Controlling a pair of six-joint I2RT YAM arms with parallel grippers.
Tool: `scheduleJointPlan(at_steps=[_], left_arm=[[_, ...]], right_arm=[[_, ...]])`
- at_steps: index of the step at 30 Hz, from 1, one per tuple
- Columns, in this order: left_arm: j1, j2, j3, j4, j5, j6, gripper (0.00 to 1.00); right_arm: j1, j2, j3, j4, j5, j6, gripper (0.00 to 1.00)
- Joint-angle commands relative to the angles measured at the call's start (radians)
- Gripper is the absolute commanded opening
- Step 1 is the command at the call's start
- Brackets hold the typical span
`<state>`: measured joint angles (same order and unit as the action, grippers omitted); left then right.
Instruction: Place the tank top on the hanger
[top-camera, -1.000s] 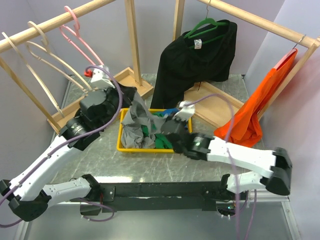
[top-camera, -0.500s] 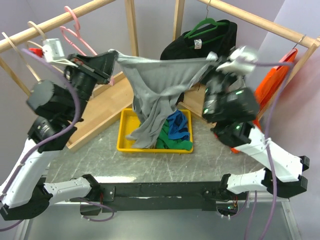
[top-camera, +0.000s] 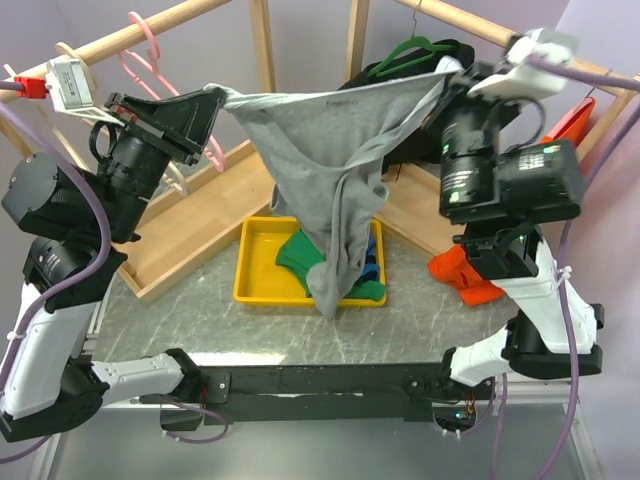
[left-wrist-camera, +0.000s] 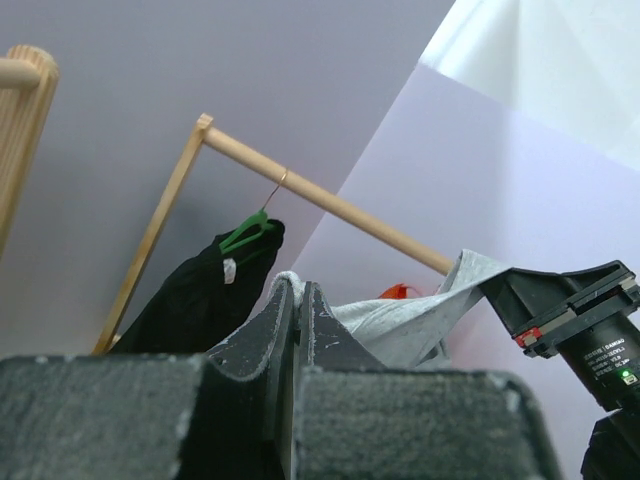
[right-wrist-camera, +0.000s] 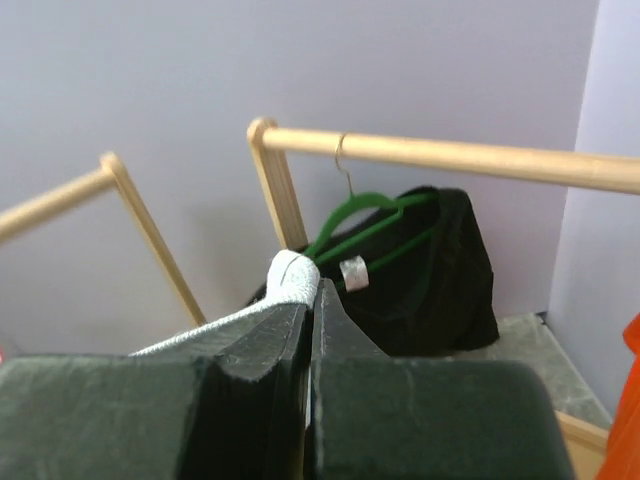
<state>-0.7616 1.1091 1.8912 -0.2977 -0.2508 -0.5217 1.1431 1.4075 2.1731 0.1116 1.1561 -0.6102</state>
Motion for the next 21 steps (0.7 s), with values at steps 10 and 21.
scheduleJointPlan(at_steps=[10,21], left_arm=[[0.008,-0.162,-0.550,-0.097,0.047,-0.096,0.04],[0.010,-0.108,-1.086,0.048,0.070,-0.284,0.03]], right_arm=[[-0.043,-0.321,-0.710,-0.737,-0.445,0.969,0.00],[-0.241,-0.274,-1.297,-0.584,-0.791,1.204,0.00]])
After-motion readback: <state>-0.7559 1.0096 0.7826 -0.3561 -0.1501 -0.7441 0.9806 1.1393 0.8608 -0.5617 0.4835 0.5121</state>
